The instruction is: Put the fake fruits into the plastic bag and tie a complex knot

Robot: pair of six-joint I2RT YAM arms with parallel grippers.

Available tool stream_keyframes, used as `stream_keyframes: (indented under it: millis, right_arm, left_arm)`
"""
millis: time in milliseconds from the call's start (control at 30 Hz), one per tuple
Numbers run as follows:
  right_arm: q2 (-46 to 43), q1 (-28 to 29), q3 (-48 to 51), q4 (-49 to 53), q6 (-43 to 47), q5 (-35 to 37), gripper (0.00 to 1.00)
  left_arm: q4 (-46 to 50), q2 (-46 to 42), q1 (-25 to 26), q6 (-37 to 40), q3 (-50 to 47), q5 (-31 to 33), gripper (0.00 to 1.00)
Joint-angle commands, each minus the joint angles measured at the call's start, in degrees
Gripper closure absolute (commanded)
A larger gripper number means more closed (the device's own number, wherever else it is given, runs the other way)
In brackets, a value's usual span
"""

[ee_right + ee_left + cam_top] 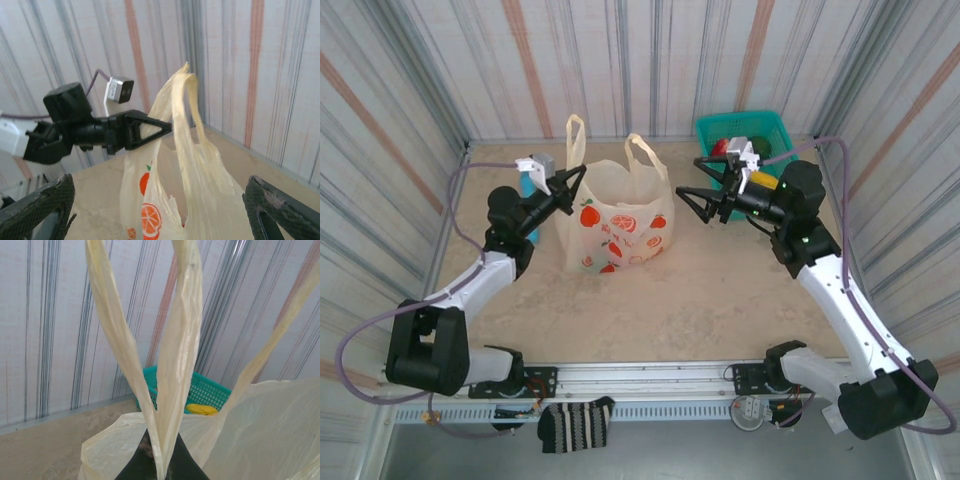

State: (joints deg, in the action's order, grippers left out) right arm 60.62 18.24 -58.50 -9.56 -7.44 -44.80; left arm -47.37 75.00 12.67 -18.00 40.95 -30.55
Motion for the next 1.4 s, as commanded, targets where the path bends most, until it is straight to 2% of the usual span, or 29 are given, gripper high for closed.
stream_keyframes:
  millis: [0,133,300,433,633,833,1033,1067,1133,1233,1367]
  right_arm:
    - [4.5,0.0,2.7,-2.7,14.4,-7.4,0.09]
    - [11.1,-0.5,1.5,-3.3,17.6,-7.4,0.08]
    - [21.0,-1.1,-3.9,-4.7,18.9,-9.8,0.09]
    - [30.4,-1.2,-10.1,-10.0,14.8,-12.0,0.09]
    - [41.0,2.0,-20.5,-13.1,9.2,-16.1,0.09]
    - [47.9,3.3,-27.3,-15.8,3.7,-19.1,0.10]
    - [53.0,3.9,-33.1,-16.1,0.6,-16.8,0.11]
    - [53.7,4.0,-33.8,-15.5,0.3,-16.2,0.10]
    - [55.4,4.2,-37.1,-9.9,1.7,-14.8,0.01]
    - [58.0,4.0,-41.2,-2.3,4.1,-12.2,0.00]
    - [60.0,4.2,-45.3,3.0,2.4,-13.9,0.02]
  left_arm:
    - [-6.6,4.0,-3.3,-4.7,4.4,-12.0,1.00]
    - [-7.1,7.2,-4.1,-6.1,6.5,-16.0,1.00]
    - [-7.2,8.1,-4.1,-5.9,6.7,-17.0,1.00]
    - [-7.7,8.5,-4.2,-6.3,6.8,-18.3,1.00]
    - [-8.3,8.8,-4.1,-6.5,6.9,-18.9,1.00]
    - [-9.2,9.3,-4.2,-7.2,7.3,-19.7,1.00]
    - [-9.3,9.4,-4.1,-7.2,7.4,-20.0,1.00]
    - [-9.4,9.2,-4.1,-7.2,7.3,-20.0,1.00]
    - [-9.8,9.0,-4.1,-7.5,7.3,-20.2,1.00]
    - [-11.0,8.6,-4.0,-8.0,6.9,-20.3,1.00]
    - [-11.1,8.1,-3.6,-7.7,6.7,-20.5,1.00]
